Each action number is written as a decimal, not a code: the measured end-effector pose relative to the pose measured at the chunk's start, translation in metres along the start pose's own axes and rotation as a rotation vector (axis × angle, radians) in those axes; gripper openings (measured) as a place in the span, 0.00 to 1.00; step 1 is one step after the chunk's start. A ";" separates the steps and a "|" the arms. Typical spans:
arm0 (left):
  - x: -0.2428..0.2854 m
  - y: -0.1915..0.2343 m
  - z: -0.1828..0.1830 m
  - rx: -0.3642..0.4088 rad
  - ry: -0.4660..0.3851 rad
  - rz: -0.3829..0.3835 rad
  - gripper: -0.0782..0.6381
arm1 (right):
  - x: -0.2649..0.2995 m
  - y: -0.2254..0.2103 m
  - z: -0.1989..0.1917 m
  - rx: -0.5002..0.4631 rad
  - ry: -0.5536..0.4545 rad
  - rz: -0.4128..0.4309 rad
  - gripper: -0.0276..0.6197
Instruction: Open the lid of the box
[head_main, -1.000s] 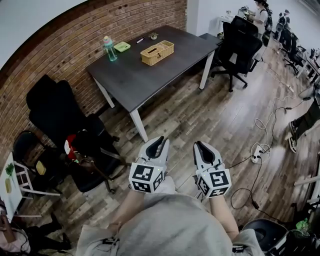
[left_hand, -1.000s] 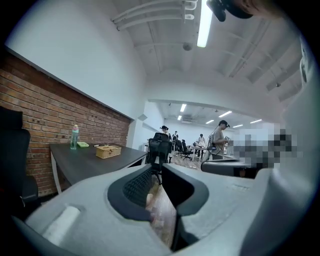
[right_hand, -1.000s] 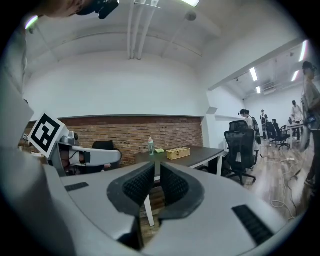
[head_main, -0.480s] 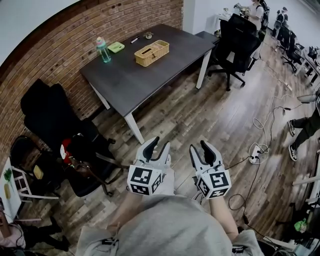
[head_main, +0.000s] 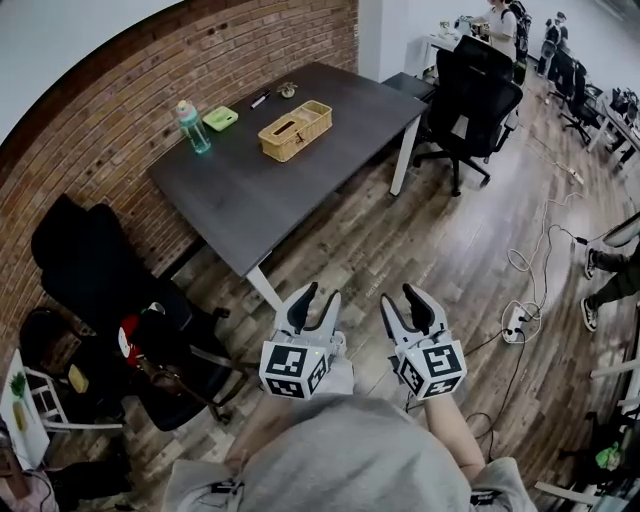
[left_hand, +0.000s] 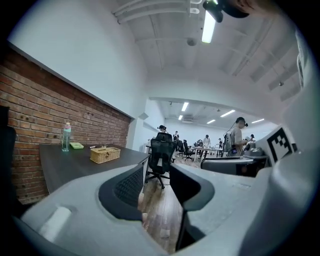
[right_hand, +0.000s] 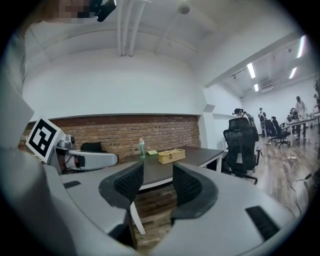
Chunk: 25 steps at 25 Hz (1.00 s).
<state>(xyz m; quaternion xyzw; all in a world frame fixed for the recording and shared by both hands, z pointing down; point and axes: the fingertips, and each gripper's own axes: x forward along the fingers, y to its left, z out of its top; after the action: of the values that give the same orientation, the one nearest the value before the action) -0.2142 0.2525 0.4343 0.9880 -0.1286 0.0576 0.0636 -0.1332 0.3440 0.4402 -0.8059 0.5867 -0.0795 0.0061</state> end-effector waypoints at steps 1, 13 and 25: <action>0.010 0.006 0.003 -0.004 0.001 -0.004 0.33 | 0.011 -0.005 0.004 0.002 0.003 -0.002 0.32; 0.129 0.079 0.042 -0.013 0.016 -0.033 0.33 | 0.127 -0.061 0.044 0.003 0.001 -0.043 0.32; 0.220 0.136 0.055 -0.002 0.027 -0.041 0.33 | 0.228 -0.103 0.058 0.004 -0.001 -0.040 0.32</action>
<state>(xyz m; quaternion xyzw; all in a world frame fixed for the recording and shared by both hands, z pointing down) -0.0336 0.0601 0.4237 0.9894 -0.1078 0.0693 0.0676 0.0400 0.1556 0.4216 -0.8175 0.5703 -0.0803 0.0065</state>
